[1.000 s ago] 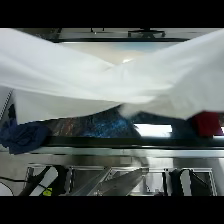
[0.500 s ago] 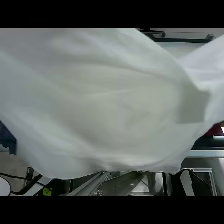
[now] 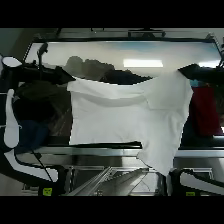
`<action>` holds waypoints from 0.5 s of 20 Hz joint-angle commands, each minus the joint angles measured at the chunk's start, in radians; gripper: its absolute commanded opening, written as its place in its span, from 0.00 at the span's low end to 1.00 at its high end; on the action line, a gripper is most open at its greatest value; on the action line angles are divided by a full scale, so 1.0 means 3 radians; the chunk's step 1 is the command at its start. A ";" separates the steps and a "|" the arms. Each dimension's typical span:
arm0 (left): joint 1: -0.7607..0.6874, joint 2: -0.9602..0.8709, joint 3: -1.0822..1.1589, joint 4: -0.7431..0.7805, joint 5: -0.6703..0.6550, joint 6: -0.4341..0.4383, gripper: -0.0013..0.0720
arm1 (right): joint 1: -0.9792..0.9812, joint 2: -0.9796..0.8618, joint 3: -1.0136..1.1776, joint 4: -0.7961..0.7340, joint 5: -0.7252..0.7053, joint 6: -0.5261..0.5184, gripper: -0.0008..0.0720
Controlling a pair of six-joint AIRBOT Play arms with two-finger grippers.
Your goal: Fold the shirts.
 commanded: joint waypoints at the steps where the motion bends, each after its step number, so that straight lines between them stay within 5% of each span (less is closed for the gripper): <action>1: 0.0202 -0.0757 -0.0139 -0.0350 0.0276 0.0259 0.04 | 0.0172 -0.0745 -0.0011 0.0022 -0.0488 -0.0074 0.04; 4: 0.0385 -0.1230 0.0356 -0.0799 0.0243 0.0294 0.04 | 0.0150 -0.1020 0.0168 0.0127 -0.0618 -0.0072 0.04; 10: 0.0291 -0.1740 0.1401 -0.0570 0.0081 0.0051 0.04 | 0.0070 -0.1102 0.0495 0.0135 -0.0544 0.0004 0.04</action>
